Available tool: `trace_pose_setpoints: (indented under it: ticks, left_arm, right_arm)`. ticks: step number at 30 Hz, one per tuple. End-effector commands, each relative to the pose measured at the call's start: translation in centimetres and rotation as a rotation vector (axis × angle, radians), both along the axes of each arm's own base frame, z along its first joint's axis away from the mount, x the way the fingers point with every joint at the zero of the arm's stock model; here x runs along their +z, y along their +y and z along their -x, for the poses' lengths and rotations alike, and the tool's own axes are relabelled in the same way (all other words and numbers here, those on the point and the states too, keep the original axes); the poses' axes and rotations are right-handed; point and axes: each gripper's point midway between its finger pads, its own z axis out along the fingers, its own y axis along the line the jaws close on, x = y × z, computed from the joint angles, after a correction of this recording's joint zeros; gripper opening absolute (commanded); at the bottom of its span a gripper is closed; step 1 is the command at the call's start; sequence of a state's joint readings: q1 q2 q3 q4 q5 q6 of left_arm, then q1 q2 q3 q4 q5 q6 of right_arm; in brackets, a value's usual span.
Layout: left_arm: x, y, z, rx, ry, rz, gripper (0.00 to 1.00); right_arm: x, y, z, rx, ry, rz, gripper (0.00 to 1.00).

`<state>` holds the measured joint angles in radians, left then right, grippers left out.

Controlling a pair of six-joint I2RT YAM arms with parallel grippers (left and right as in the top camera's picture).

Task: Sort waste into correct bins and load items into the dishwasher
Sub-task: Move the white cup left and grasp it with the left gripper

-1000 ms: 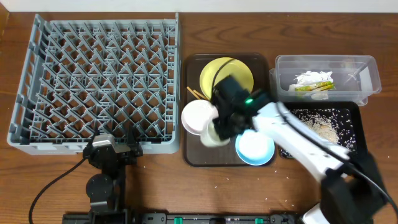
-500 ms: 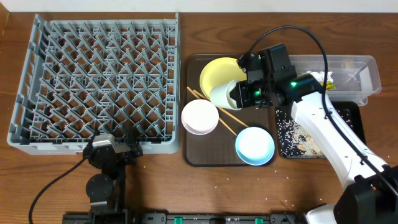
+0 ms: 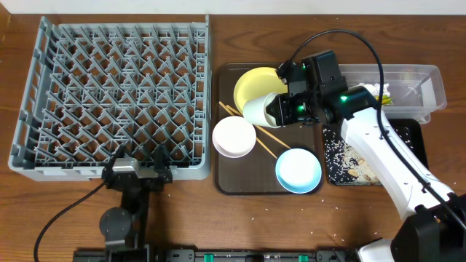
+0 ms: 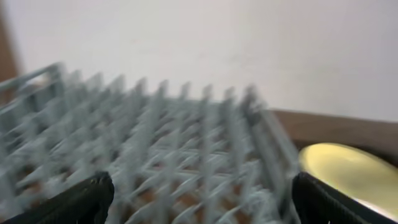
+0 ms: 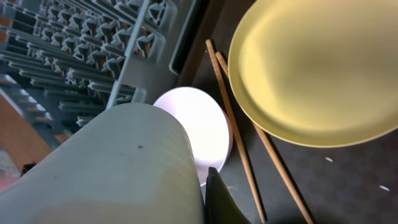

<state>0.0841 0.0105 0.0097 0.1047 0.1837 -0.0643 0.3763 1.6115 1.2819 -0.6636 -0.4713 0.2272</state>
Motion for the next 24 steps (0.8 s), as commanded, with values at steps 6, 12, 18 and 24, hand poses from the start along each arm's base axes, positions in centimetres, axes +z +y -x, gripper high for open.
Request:
trace_pose_setpoints:
  ticks: [6, 12, 18, 24]
  left_arm:
    - [5.3, -2.4, 0.4, -0.157, -0.101, 0.147, 0.92]
    - [8.2, -3.8, -2.0, -0.246, 0.015, 0.193, 0.92]
    - [9.8, -7.4, -6.4, -0.494, 0.189, 0.242, 0.93]
    - [9.5, -10.5, -9.5, -0.725, 0.406, 0.55, 0.92]
  right_arm:
    - [1.1, 0.5, -0.5, 0.015, -0.027, -0.05, 0.01]
    - [1.4, 0.7, -0.5, 0.022, -0.033, -0.063, 0.01]
    - [1.4, 0.8, -0.5, 0.027, -0.031, -0.069, 0.01]
    - [1.9, 1.0, -1.0, 0.024, -0.059, -0.082, 0.01]
